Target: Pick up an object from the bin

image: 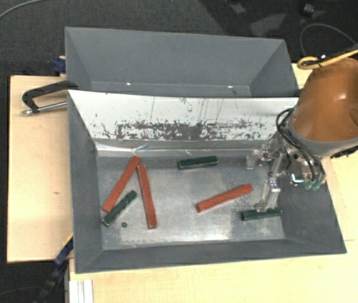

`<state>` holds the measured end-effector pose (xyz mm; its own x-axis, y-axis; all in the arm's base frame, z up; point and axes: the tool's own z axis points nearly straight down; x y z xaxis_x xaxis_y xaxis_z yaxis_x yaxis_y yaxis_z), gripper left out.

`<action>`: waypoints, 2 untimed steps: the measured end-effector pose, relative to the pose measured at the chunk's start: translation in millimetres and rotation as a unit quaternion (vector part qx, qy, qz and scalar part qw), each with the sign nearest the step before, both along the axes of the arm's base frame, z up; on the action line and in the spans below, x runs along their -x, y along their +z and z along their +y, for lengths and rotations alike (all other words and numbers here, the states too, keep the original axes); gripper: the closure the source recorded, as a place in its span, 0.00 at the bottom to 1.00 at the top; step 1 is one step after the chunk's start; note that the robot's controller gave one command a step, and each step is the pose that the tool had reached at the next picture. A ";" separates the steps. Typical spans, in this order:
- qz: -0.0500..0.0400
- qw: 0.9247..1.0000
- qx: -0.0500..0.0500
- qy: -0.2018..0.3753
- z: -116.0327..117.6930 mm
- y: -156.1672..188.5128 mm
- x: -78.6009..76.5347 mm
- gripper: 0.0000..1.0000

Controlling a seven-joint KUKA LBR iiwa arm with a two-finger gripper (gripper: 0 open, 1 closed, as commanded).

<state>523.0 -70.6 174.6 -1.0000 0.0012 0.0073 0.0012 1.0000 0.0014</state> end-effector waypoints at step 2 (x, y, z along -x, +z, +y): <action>-0.003 1.000 0.000 -0.024 66.1 -73.0 11.6 0.00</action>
Offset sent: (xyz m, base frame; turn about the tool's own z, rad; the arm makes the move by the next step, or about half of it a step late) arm 0.0198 0.0622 -0.1046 -0.0390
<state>511.4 -4.5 101.6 -0.9988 0.0489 0.0013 0.0489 0.9988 0.0015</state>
